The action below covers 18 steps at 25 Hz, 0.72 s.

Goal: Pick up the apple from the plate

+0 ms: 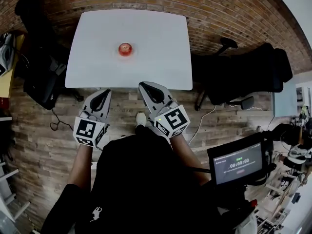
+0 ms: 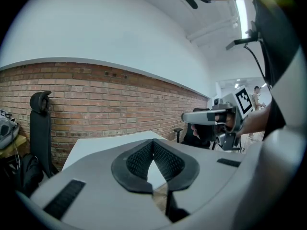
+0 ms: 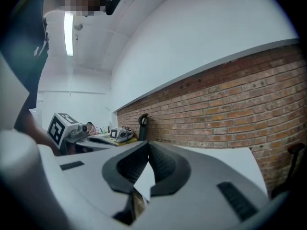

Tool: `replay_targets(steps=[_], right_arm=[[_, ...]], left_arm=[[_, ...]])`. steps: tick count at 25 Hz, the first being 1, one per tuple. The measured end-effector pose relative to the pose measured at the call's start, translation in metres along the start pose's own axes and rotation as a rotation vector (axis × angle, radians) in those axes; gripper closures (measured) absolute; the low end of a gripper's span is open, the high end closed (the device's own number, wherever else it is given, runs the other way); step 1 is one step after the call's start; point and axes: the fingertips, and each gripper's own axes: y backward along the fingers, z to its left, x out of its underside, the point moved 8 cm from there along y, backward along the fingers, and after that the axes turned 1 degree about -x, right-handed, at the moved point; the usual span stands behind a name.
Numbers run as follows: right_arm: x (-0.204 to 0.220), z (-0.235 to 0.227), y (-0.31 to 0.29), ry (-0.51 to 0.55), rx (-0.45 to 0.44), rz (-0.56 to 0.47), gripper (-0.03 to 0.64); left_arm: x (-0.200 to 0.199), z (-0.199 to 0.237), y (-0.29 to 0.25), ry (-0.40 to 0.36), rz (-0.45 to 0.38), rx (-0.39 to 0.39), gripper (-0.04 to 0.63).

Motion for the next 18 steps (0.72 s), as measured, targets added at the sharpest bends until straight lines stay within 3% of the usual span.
replay_targets(steps=[7, 18], right_arm=[[-0.004, -0.048, -0.009, -0.011, -0.038, 0.000, 0.612], [-0.002, -0.061, -0.011, -0.010, -0.070, -0.002, 0.612]], left_arm=[[-0.009, -0.005, -0.045, 0.008, 0.013, -0.028, 0.591], [-0.011, -0.010, -0.053, 0.007, 0.012, -0.061, 0.591]])
